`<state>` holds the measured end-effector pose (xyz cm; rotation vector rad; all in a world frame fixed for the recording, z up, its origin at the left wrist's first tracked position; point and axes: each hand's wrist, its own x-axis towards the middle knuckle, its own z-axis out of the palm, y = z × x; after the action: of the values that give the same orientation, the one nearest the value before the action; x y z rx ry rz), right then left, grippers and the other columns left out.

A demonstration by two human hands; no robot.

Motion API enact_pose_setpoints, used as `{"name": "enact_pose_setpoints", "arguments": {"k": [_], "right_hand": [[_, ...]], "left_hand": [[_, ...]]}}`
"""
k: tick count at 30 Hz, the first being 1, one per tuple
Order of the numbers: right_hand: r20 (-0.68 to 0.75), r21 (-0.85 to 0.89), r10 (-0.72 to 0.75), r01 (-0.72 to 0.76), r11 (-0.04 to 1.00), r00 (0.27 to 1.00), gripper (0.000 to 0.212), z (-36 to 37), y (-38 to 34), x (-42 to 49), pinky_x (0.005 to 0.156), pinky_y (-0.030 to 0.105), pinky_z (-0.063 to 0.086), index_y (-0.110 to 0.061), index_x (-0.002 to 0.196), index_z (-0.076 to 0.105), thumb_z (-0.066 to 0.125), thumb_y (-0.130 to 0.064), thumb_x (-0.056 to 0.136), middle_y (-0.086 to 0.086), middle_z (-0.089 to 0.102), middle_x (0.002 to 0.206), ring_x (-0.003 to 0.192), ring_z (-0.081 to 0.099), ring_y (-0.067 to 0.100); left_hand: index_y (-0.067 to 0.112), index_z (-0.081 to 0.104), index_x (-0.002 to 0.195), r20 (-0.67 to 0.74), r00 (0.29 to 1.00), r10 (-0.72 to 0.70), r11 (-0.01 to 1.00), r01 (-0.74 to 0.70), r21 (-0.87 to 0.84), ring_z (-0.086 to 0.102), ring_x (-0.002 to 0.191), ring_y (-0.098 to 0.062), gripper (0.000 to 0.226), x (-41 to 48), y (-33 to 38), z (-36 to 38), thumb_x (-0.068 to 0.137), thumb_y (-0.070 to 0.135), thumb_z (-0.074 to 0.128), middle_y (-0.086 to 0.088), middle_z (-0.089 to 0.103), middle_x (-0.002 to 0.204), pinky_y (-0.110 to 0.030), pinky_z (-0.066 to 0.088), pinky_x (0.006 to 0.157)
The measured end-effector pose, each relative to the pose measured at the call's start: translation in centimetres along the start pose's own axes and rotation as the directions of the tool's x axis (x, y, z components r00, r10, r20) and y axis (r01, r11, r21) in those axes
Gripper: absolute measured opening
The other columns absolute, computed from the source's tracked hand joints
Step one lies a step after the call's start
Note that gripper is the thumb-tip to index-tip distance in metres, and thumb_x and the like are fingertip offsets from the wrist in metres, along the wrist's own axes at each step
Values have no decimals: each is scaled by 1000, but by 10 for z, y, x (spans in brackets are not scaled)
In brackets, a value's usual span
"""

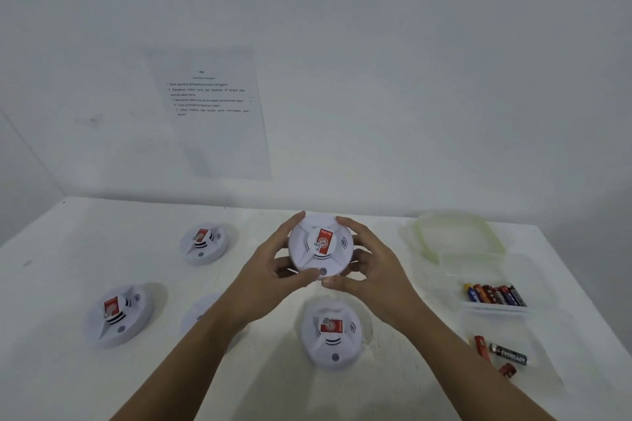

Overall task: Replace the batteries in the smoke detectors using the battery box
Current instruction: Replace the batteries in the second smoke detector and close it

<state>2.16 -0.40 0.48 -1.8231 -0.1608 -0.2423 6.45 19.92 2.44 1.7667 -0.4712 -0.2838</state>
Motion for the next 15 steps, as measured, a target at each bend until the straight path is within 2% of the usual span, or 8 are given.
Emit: {"name": "enact_pose_setpoints", "arguments": {"k": [5,9,13,15], "right_hand": [[-1,-39,9,-9,999,1000,81,7,22,28,77,25,59,-38,132,54,94,-16,66,-13,66,120,89,71,15],[-31,-107,52,-55,993,998,78,17,47,48,76,19,57,-39,129,56,95,-20,64,-11,68,117,90,70,10],[-10,-182,106,-106,978,994,70,28,63,62,82,11,52,-43,121,55,93,-23,66,-24,64,113,98,62,-11],[1,-238,116,-113,965,993,70,26,70,65,81,5,47,-32,130,57,92,-23,69,-18,66,119,104,63,-2]], "left_hand": [[39,37,148,31,999,-20,993,16,115,68,93,-16,88,31,-19,-16,78,15,85,8,61,127,-28,59,77],[36,33,150,41,998,-42,977,32,210,66,94,-18,94,51,-47,-25,76,16,87,8,52,134,-28,59,79],[36,38,143,32,998,-45,969,36,244,64,98,-20,88,67,-71,-28,73,18,89,8,49,137,-20,55,75],[39,37,137,35,998,-49,970,39,239,63,99,-18,85,73,-79,-27,73,16,88,11,49,135,-15,53,76]]}}
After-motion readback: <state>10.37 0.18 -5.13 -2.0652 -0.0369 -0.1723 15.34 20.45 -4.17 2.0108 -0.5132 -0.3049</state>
